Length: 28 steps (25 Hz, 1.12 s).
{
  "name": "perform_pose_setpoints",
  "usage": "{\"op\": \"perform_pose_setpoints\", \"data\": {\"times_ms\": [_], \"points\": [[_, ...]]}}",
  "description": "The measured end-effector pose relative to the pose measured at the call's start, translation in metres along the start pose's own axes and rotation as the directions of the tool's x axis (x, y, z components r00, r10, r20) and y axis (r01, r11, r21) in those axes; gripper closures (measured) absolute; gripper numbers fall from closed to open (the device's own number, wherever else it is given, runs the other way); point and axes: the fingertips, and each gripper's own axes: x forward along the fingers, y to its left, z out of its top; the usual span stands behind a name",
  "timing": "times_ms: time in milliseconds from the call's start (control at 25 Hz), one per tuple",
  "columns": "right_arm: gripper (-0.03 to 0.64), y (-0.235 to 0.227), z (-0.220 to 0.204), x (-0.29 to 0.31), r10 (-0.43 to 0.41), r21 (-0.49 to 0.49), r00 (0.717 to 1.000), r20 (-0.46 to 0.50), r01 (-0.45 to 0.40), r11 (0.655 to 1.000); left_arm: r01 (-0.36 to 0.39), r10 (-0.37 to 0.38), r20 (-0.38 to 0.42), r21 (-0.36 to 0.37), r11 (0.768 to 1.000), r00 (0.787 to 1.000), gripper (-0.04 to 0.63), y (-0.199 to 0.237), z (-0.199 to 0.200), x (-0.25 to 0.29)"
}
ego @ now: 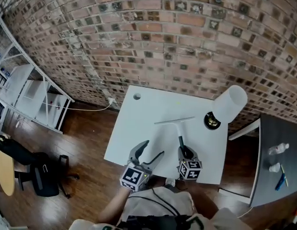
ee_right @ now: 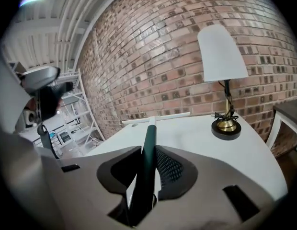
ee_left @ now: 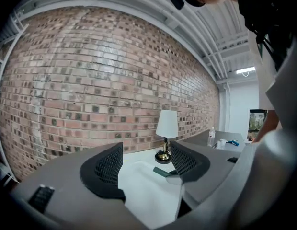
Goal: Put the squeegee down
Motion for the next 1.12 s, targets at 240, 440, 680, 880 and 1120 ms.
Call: {"op": "perform_pose_setpoints", "data": {"times_ms": [240,440,680,880,1120], "points": [[0.502,-0.027,-0.008,0.082,-0.055,-0.053,0.996,-0.068,0.052,0.997,-0.028,0.027,-0.005,-0.033,0.999,1.0,0.294,0.025,-0.01,-0.01],[0.502,-0.052,-0.021,0.132,-0.129,-0.04,0.983,-0.13,0.125,0.991,-0.09,0.089,-0.012,-0.068,0.994,0.996,0.295,0.048,-0.012,-0.027],[0.495,-0.062,-0.053,0.157,-0.193,-0.103,0.947,-0.257,0.171,0.98,-0.135,0.137,0.013,-0.077,0.988,0.991,0.295,0.072,-0.026,-0.049],[0.336,-0.06,-0.047,0.151,-0.218,-0.145,0.936,-0.275,0.184,0.972,-0.118,0.121,0.023,-0.088,0.989,0.992,0.295,0.064,-0.005,-0.049],[0.267,-0.026,0.016,0.122,-0.115,-0.142,0.992,-0.06,0.105,0.984,-0.101,0.112,0.086,-0.12,0.988,0.99,0.295,0.072,0.007,-0.05]]}}
